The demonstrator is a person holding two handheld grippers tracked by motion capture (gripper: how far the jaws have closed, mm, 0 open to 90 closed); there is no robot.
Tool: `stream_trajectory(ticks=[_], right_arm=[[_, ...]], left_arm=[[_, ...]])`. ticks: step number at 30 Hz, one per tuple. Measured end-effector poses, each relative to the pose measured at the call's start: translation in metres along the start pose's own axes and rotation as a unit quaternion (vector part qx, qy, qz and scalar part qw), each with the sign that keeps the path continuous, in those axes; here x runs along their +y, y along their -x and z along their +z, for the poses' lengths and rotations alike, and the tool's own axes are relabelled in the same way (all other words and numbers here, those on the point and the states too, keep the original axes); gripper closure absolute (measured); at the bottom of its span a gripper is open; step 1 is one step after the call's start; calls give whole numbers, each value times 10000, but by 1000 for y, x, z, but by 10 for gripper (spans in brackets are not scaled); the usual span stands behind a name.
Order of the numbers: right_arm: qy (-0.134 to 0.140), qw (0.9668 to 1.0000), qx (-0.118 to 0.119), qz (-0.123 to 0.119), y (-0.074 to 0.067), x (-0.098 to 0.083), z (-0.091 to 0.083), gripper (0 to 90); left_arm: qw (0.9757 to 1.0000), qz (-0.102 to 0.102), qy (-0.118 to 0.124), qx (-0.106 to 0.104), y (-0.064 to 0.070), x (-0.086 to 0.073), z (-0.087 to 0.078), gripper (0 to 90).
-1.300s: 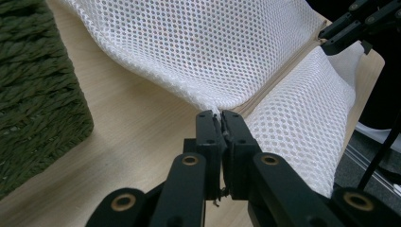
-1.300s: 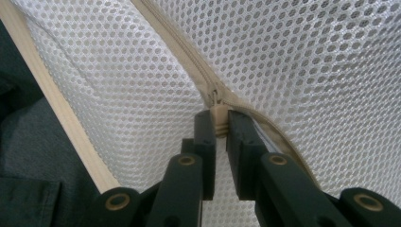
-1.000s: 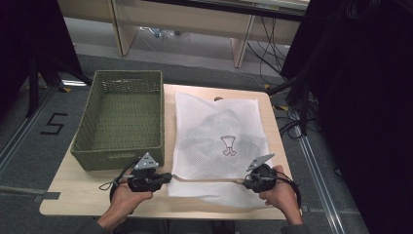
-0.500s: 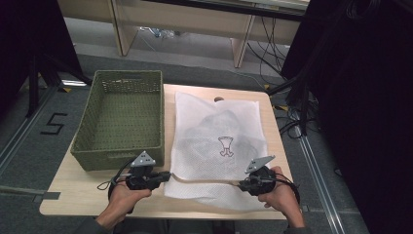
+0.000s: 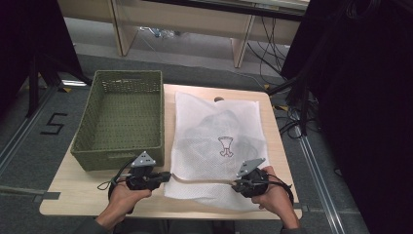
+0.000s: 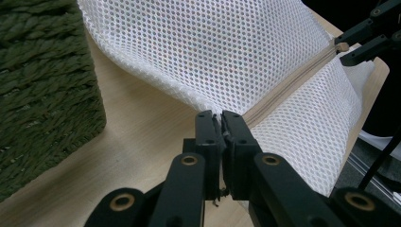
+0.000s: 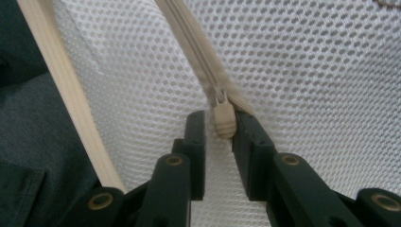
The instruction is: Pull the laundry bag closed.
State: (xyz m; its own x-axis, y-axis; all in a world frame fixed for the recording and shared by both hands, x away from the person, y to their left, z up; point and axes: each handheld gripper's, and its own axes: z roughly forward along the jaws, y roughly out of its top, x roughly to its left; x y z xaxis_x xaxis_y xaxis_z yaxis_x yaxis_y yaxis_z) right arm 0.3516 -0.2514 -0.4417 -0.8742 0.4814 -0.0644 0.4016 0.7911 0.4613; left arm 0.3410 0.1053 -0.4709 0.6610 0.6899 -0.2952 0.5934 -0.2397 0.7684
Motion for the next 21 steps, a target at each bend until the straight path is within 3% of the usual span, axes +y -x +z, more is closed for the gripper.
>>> stream_trajectory(ticks=[4,6,21], right_arm=[[4,10000,16,-87,-2,3,0,802],[-36,10000,-25,10,-2,3,0,814],[-152,9998,-120,-6,-4,6,6,825]], left_arm=[[10000,3,4,-8,0,0,0,856],[10000,-4,3,-13,0,0,0,856],[10000,-8,7,-50,1,1,0,854]])
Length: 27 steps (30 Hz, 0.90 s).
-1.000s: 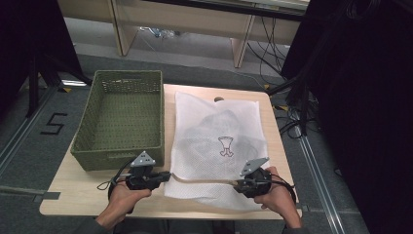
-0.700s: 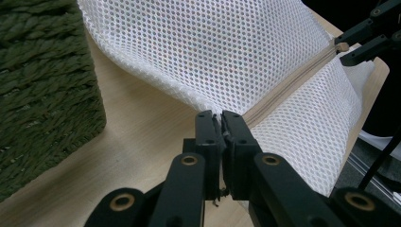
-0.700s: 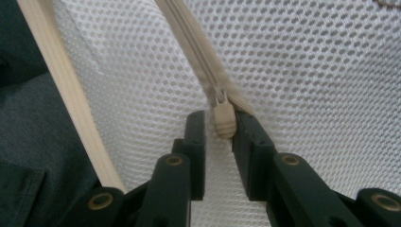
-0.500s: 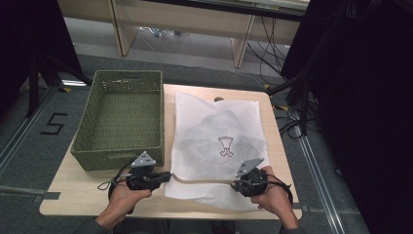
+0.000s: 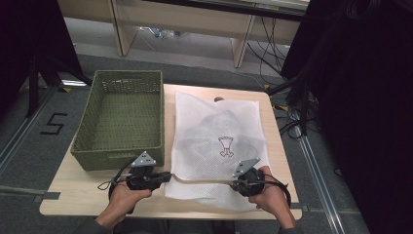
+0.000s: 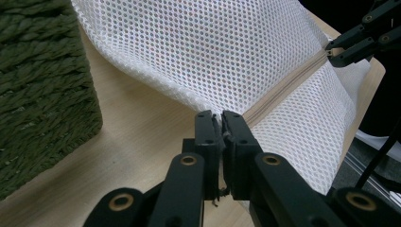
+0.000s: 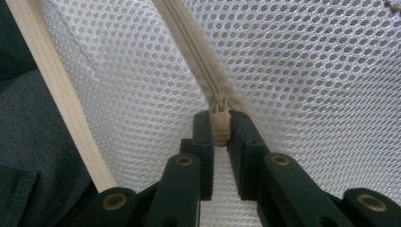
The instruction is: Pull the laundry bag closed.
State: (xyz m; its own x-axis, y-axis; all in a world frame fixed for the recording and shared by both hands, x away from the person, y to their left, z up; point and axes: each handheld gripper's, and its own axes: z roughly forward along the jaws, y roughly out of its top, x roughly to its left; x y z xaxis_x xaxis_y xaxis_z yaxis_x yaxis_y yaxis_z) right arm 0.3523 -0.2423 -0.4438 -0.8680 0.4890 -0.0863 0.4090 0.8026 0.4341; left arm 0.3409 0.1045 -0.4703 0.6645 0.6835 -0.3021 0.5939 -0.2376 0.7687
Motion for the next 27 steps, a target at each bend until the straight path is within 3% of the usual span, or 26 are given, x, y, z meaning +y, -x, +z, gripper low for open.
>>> stream_trajectory(ticks=[11,15,27], right_arm=[[-11,10000,-36,28,-1,0,2,820],[-43,10000,-51,-65,-1,1,3,812],[-143,9999,-87,27,-1,1,2,826]], left_arm=[[10000,-3,-10,-13,0,0,0,850],[10000,2,-12,-9,0,0,0,851],[10000,63,-27,17,1,0,-1,856]])
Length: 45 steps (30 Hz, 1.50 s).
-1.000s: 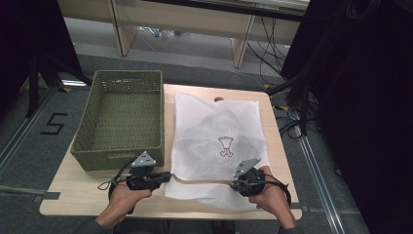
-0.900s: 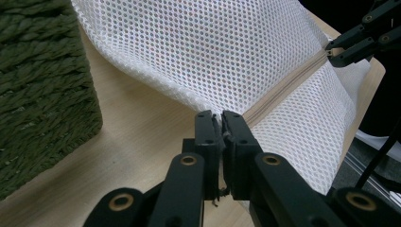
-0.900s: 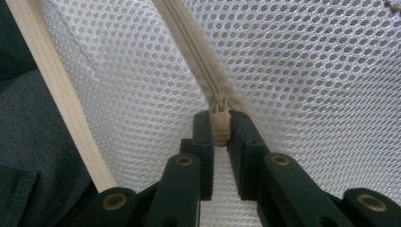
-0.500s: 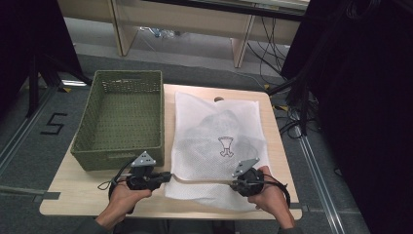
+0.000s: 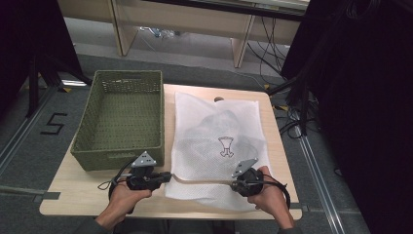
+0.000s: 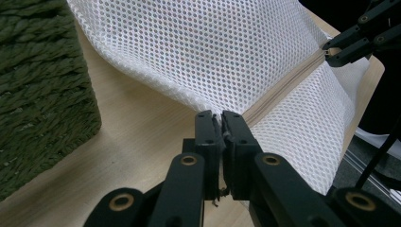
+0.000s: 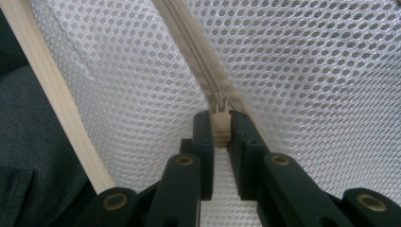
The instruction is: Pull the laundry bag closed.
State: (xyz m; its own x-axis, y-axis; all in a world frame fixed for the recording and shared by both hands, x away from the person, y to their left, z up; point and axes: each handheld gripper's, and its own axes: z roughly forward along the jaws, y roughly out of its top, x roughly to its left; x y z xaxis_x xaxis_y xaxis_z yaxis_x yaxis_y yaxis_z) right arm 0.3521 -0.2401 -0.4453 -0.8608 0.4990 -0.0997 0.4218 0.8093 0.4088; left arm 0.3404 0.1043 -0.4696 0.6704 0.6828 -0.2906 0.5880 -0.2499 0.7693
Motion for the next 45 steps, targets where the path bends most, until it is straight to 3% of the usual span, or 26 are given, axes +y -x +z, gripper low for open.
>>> stream_trajectory(ticks=[5,12,21,25,34,45], right_arm=[[22,10000,-15,87,3,-2,-1,827],[219,9989,89,409,11,-12,-8,828],[81,9962,108,859,23,-31,-11,828],[72,9963,73,858,28,-38,-11,828],[-63,9924,6,1232,39,-56,-13,827],[-234,9887,-42,1482,49,-71,-11,827]], left_arm=[[9999,72,7,109,0,0,-2,864],[9999,69,16,130,-1,0,-2,866],[9998,81,17,158,-2,0,-3,866],[9998,86,20,165,-2,0,-4,866],[9998,116,12,185,-2,0,-5,865],[9997,142,8,211,-2,-1,-5,865]])
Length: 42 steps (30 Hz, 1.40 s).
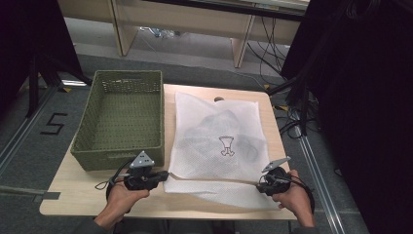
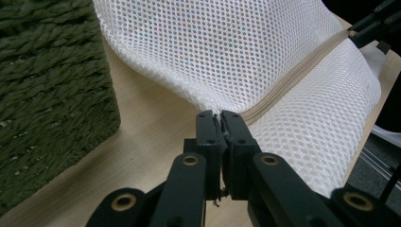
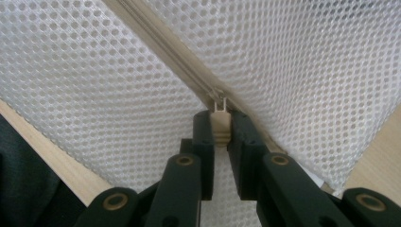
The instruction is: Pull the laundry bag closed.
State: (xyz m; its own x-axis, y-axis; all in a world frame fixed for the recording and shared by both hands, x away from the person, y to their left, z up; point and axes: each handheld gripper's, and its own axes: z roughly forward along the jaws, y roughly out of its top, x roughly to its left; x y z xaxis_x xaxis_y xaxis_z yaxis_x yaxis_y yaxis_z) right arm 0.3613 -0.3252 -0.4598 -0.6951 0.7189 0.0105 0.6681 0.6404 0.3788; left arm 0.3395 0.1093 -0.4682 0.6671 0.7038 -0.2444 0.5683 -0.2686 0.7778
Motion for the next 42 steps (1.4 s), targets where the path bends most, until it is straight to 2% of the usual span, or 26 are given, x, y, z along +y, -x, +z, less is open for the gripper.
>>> stream_trajectory(ticks=[7,10,13,20,32,42], right_arm=[[-167,9996,-82,211,13,-10,3,827],[-124,9996,-22,267,15,-12,3,828],[-245,9992,-86,302,17,-14,5,828],[-324,9979,-219,510,25,-20,4,828],[-331,9956,-313,813,34,-24,4,828],[-288,9959,-270,809,36,-24,5,827]], left_arm=[[10000,-1,-6,-1,0,0,0,865],[10000,15,-16,5,0,0,0,865],[10000,-6,-19,4,0,0,0,865],[10000,10,-34,-13,1,0,1,866],[10000,24,-47,-9,2,-1,3,868],[10000,-13,-55,-14,0,-2,4,866]])
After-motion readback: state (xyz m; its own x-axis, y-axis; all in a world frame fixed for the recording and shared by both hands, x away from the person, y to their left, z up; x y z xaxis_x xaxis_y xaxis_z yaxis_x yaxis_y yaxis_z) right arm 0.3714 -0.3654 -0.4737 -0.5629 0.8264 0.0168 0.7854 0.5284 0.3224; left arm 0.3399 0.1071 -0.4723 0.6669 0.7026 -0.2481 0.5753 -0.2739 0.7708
